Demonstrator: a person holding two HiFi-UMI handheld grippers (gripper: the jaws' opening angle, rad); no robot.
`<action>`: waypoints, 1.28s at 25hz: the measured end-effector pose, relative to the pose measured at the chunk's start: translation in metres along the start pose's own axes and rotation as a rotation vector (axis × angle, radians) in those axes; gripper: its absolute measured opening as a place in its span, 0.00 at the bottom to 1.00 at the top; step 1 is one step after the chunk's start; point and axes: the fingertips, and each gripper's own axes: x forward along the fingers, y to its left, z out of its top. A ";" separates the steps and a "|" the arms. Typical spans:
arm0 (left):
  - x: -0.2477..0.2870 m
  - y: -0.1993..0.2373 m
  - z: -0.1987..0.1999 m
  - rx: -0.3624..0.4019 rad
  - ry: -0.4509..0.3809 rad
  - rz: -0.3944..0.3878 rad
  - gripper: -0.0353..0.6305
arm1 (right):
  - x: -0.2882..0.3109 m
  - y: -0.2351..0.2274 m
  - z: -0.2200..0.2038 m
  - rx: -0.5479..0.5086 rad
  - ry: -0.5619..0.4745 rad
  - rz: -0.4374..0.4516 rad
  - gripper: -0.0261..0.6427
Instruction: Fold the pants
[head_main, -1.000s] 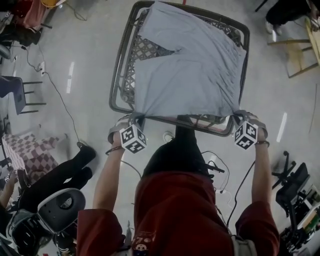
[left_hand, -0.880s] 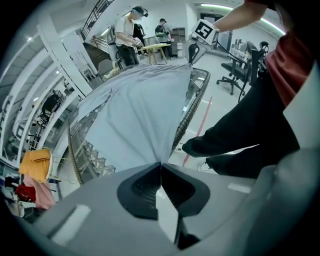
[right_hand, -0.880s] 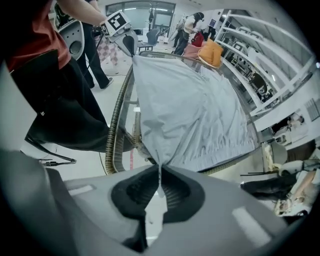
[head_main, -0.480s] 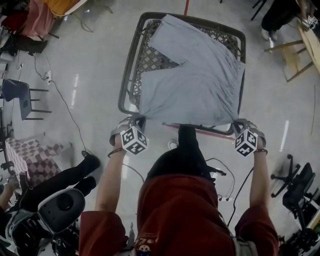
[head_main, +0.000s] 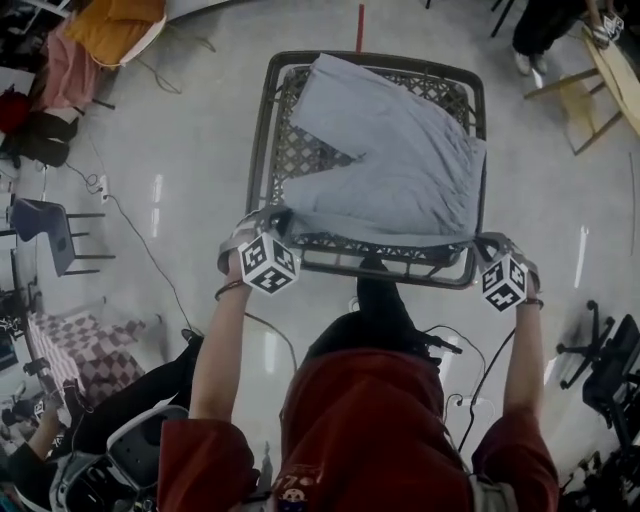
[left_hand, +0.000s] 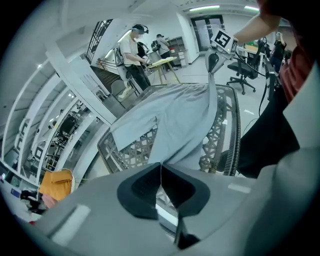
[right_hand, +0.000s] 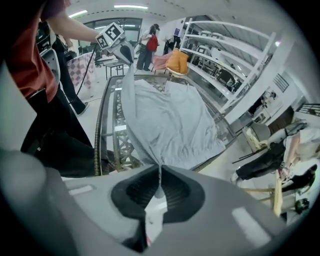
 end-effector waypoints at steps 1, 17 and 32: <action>0.004 0.013 0.006 0.010 -0.005 0.003 0.07 | 0.000 -0.008 0.004 0.014 -0.005 -0.006 0.06; 0.093 0.192 0.104 0.149 -0.058 0.030 0.07 | 0.025 -0.151 0.056 0.130 -0.023 -0.081 0.06; 0.223 0.285 0.148 0.283 -0.067 -0.047 0.07 | 0.090 -0.222 0.042 0.315 0.101 -0.142 0.06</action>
